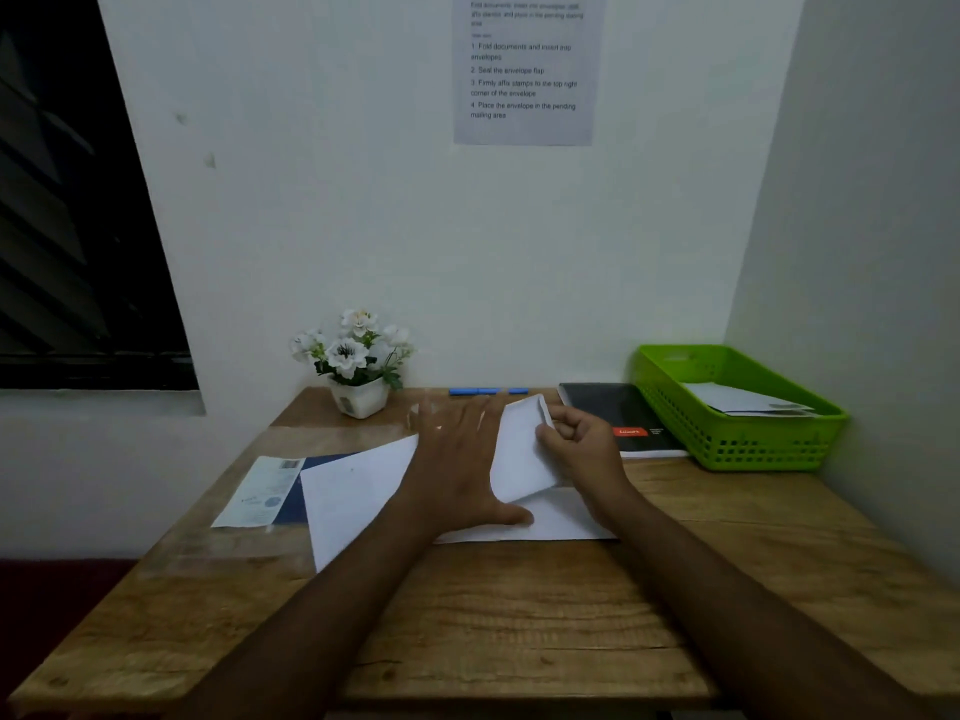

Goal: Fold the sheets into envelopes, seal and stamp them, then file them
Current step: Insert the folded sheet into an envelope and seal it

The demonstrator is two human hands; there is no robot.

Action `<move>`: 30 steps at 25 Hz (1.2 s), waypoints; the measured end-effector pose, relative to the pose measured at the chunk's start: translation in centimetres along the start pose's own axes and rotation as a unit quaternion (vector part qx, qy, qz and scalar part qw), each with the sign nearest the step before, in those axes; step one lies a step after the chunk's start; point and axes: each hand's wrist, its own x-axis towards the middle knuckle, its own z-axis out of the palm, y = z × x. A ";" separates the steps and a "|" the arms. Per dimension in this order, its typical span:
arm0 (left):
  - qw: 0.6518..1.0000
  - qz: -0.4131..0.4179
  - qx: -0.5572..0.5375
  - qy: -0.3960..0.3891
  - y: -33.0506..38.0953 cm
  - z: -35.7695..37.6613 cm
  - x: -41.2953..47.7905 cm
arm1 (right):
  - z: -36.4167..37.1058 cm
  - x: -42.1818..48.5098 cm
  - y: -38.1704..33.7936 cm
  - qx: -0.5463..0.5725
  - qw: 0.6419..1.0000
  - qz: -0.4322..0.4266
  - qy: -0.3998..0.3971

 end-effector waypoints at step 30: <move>0.996 0.042 -0.003 0.073 -2.3 0.6 -0.3 | -1.3 0.1 1.5 0.076 0.992 0.039 -0.093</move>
